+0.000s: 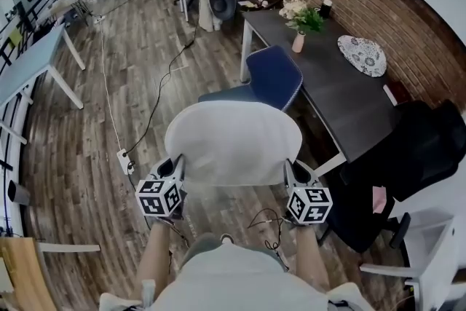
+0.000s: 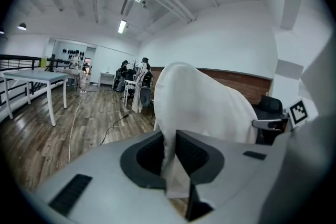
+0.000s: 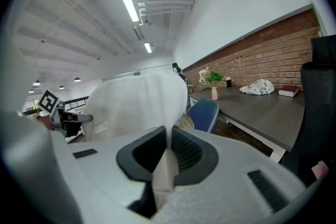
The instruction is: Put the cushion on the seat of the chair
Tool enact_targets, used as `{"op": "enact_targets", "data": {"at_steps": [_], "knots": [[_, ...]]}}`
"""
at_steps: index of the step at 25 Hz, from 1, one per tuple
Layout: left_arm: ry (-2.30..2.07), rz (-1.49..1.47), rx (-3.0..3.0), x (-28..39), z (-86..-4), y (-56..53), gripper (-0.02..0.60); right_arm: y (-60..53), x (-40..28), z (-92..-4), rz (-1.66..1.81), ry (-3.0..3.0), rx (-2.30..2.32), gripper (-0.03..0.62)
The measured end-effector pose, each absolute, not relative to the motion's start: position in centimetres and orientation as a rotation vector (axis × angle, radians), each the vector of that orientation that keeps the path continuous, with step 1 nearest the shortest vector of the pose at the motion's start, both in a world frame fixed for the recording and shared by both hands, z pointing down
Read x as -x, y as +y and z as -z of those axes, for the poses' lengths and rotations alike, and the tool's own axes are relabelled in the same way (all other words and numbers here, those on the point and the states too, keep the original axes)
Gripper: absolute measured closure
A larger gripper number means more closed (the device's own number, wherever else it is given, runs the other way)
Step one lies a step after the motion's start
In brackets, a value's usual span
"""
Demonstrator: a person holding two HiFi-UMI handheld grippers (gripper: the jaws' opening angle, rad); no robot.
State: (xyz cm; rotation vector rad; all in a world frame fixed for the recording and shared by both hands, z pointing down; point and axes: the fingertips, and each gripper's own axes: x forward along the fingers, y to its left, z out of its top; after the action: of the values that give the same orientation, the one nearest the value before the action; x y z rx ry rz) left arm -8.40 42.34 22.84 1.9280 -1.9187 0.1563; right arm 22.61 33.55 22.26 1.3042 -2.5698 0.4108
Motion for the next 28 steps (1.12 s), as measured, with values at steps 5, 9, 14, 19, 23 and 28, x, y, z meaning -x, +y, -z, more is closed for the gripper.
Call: {"op": "enact_targets", "data": {"at_steps": [5, 9, 14, 19, 23, 28], "knots": [[-1.912, -0.188, -1.904, 9.1, -23.8, 40.5, 0.537, 32.1, -22.2, -23.6, -0.453, -2.554, -1.293, 0.554], [-1.898, -0.201, -1.899, 9.9, -24.5, 38.6, 0.537, 30.5, -21.4, -24.4, -0.467, -2.542, -1.292, 0.553], [-1.854, -0.22, -1.925, 11.1, -25.3, 34.6, 0.537, 27.5, -20.5, -25.2, -0.486, -2.514, -1.331, 0.553], [-1.807, -0.257, -1.984, 13.6, -25.2, 28.8, 0.536, 23.3, -18.2, -25.4, -0.5, -2.492, -1.409, 0.554], [-1.77, -0.285, -2.03, 16.4, -24.6, 23.6, 0.537, 19.6, -15.7, -25.4, -0.521, -2.469, -1.453, 0.553], [-1.713, -0.303, -2.064, 19.4, -24.4, 17.0, 0.537, 14.7, -12.8, -24.7, -0.526, -2.432, -1.494, 0.553]]}}
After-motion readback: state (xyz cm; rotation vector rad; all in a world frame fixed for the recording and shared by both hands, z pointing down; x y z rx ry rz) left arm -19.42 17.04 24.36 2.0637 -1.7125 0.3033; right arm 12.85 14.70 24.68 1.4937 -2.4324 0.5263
